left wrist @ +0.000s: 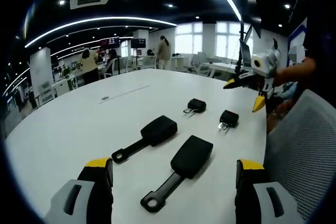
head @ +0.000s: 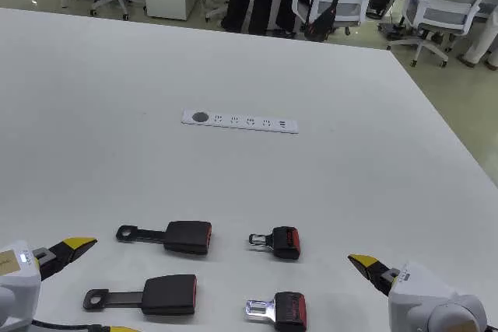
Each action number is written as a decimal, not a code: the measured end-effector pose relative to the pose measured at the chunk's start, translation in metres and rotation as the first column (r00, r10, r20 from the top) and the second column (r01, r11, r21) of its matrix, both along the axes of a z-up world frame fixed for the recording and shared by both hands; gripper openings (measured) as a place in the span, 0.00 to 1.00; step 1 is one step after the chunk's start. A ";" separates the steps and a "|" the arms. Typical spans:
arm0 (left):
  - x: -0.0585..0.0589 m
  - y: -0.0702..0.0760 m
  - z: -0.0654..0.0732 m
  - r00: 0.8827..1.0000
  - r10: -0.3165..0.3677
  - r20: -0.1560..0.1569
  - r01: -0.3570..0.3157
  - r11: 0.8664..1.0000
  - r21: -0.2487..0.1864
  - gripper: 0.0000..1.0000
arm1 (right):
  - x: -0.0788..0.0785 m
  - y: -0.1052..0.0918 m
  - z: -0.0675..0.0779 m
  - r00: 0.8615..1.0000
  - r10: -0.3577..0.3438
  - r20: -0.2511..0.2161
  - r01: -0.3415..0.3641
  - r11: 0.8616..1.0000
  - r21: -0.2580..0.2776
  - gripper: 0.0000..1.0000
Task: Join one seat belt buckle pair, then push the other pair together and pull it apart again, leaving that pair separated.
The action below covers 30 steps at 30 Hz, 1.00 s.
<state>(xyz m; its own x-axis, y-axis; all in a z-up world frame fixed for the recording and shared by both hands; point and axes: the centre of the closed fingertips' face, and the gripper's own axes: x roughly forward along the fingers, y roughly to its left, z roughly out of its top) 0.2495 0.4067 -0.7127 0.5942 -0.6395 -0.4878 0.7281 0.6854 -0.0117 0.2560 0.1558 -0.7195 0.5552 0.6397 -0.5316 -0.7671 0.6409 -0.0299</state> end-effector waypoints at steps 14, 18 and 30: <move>-0.003 -0.002 0.000 1.000 -0.006 -0.006 0.006 1.000 0.002 0.99 | -0.001 0.000 0.001 1.000 0.001 -0.001 -0.001 1.000 -0.004 0.99; -0.004 -0.004 0.002 1.000 -0.007 -0.006 0.007 1.000 0.002 0.99 | -0.001 0.000 0.002 1.000 0.002 0.002 -0.002 1.000 -0.005 0.99; -0.004 -0.005 0.002 1.000 -0.010 -0.008 0.010 1.000 0.001 0.99 | 0.000 -0.001 0.003 1.000 0.001 0.002 -0.001 1.000 -0.004 0.99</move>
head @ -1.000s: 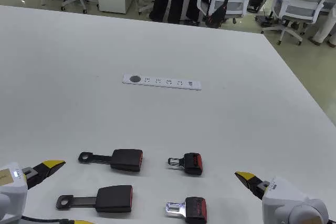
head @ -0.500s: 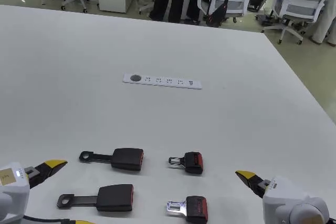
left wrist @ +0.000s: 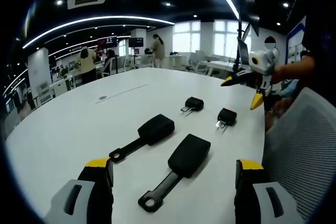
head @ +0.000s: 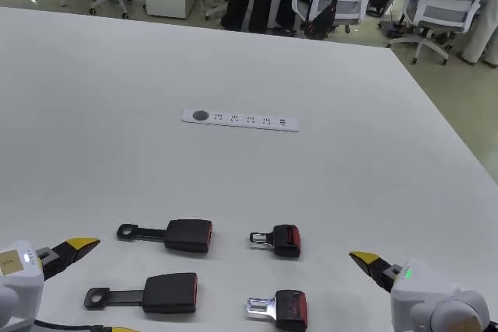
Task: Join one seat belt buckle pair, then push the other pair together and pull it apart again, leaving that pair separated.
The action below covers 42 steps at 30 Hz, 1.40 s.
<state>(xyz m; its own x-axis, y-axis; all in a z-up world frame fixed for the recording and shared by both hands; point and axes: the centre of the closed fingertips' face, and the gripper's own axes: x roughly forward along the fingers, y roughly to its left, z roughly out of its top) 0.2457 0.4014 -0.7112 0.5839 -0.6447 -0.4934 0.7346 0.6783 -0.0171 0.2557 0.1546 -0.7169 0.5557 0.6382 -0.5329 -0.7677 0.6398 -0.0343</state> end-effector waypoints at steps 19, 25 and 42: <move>0.000 0.001 -0.001 1.000 0.001 -0.003 -0.001 1.000 0.002 0.99 | 0.001 0.000 0.001 1.000 0.006 0.003 -0.006 1.000 -0.002 0.99; 0.000 0.000 0.001 1.000 0.004 -0.003 -0.004 1.000 0.001 0.99 | 0.000 0.001 0.001 1.000 0.011 0.001 -0.011 1.000 -0.003 0.99; 0.001 0.006 -0.005 1.000 0.005 -0.010 -0.005 1.000 0.004 0.98 | 0.001 0.000 -0.001 1.000 0.019 -0.001 -0.019 1.000 -0.010 0.98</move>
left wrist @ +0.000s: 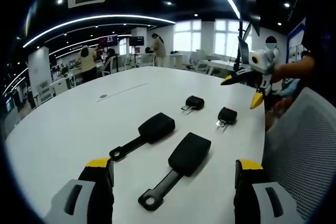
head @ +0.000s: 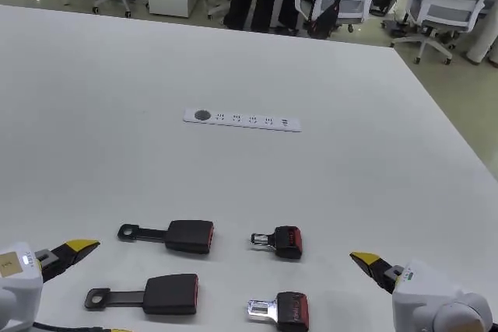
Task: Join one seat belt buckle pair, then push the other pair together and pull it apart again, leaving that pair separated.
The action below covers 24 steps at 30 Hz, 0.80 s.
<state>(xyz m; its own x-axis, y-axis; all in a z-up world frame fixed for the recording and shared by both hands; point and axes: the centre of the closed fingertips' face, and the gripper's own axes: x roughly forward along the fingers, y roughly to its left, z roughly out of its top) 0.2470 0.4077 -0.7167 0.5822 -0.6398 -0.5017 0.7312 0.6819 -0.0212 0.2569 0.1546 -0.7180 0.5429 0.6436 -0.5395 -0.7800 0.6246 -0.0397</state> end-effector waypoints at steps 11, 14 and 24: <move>0.001 0.001 0.001 1.000 0.006 0.004 -0.006 1.000 0.000 0.98 | 0.002 -0.001 -0.001 1.000 0.004 -0.001 -0.004 1.000 -0.008 0.97; 0.001 0.000 0.001 1.000 0.006 -0.004 -0.006 1.000 0.005 0.97 | 0.002 -0.001 -0.001 1.000 0.009 -0.001 -0.009 1.000 -0.017 0.97; 0.004 0.004 0.001 1.000 -0.024 -0.020 0.025 0.998 0.049 0.93 | 0.001 0.003 -0.002 0.997 0.073 -0.008 -0.074 0.994 -0.074 0.93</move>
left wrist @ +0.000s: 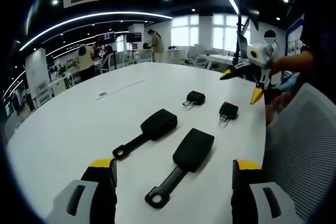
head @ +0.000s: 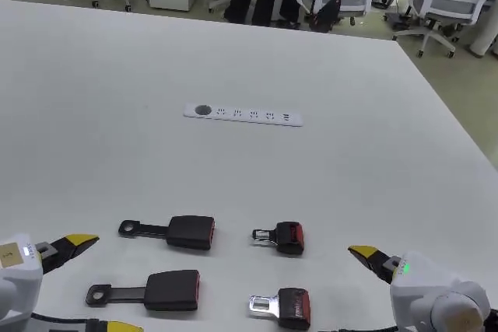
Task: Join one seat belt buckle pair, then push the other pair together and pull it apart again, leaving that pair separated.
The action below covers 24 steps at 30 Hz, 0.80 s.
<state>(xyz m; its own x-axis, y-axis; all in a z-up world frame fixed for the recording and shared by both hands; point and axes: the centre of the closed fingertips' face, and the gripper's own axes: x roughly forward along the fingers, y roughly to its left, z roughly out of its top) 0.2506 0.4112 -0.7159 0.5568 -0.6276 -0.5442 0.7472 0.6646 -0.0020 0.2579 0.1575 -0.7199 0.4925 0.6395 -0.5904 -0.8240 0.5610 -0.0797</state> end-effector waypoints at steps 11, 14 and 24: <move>0.004 -0.005 0.000 0.997 -0.067 -0.029 0.068 0.997 0.030 0.84 | 0.004 0.004 -0.005 0.998 0.058 -0.018 -0.058 0.998 -0.038 0.86; 0.006 -0.008 0.000 0.995 -0.089 -0.034 0.090 0.995 0.039 0.82 | 0.004 0.004 -0.008 0.997 0.073 -0.026 -0.074 0.996 -0.046 0.83; 0.009 -0.024 -0.004 0.983 -0.175 -0.062 0.179 0.981 0.077 0.73 | 0.005 0.005 -0.016 0.991 0.125 -0.050 -0.129 0.989 -0.074 0.73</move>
